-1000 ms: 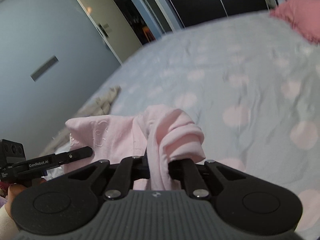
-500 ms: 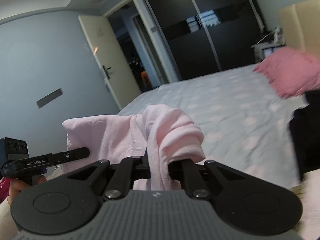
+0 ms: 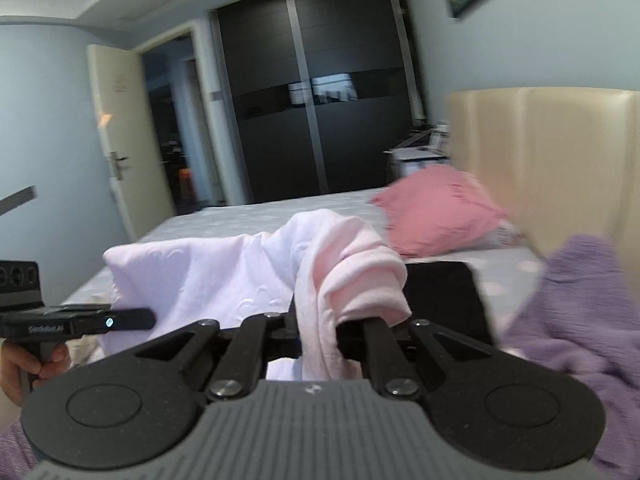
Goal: Fold clothes
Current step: 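Lower the pink garment onto the clothes stack and open both grippers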
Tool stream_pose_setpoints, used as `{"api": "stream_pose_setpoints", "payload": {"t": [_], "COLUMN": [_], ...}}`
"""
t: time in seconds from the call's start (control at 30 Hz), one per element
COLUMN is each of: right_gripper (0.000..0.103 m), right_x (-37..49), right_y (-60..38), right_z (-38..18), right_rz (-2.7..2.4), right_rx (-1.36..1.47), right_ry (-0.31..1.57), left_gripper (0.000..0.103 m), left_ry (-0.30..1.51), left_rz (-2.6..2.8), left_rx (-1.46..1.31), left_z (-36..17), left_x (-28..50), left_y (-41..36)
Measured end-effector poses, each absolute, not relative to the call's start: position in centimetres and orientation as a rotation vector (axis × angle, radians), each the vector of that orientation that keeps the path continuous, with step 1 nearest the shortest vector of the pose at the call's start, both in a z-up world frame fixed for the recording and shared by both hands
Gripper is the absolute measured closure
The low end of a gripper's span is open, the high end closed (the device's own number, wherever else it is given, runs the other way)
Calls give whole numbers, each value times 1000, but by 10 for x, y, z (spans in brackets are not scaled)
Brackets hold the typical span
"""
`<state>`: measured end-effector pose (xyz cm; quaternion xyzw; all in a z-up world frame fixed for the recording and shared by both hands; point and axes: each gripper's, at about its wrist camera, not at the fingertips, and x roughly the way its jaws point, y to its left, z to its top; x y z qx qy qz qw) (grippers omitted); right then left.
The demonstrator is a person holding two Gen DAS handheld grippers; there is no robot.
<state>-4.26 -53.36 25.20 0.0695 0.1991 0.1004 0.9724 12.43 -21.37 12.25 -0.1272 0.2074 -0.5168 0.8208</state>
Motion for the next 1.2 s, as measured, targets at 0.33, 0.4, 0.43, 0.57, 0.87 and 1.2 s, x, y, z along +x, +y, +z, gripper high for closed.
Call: {"api": "stream_pose_setpoints", "payload": {"t": [0.33,0.4,0.43,0.57,0.87,1.2], "right_gripper": [92,92,92,92,83,42], "right_x": [-24,-9,2,38,102,59], "right_y": [-629,-639,-642,-665,-679,-689], "right_z": [220,200,190,160,100,131], "right_rz": [92,89,89,95,74,-134], "right_rx": [203,221,226,273,346,370], "right_ry": [558,599,616,650,722,492], "left_gripper": [99,99,99,99,95,62], "left_ry": [608,637,656,727,830,734], "left_rz": [-1150,-1118,-1101,-1052,-970,-865], "left_rx": [-260,-239,-237,-245,-245,-230], "left_z": [59,54,56,63,36,71], "left_x": [152,161,161,159,182,160], "left_y": [-300,-308,-307,-307,-319,-286]}}
